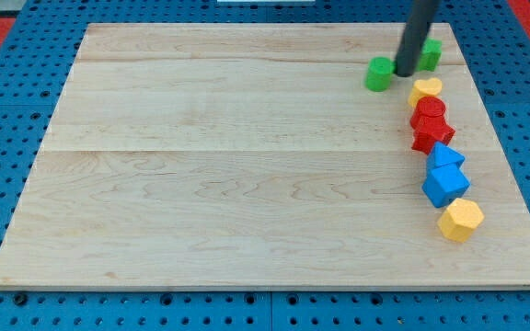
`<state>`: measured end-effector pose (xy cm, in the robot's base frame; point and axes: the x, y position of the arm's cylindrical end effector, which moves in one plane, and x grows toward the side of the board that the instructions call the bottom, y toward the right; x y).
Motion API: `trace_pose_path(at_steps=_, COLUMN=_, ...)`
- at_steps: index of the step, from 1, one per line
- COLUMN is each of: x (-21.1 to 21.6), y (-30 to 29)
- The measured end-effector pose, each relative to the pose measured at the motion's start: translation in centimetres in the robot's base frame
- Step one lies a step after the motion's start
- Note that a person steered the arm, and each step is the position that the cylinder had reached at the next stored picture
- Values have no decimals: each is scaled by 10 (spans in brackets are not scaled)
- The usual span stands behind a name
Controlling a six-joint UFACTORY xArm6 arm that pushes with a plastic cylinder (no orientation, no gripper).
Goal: Place the green circle to the left of the red circle
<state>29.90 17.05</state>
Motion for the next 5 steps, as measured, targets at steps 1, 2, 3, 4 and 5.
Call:
trace_pose_path(at_steps=1, x=-11, y=-33)
trace_pose_path(at_steps=2, x=-5, y=-85)
trace_pose_path(at_steps=3, x=-7, y=-122)
trace_pose_path(at_steps=4, x=-27, y=-143)
trace_pose_path(at_steps=5, x=9, y=-121)
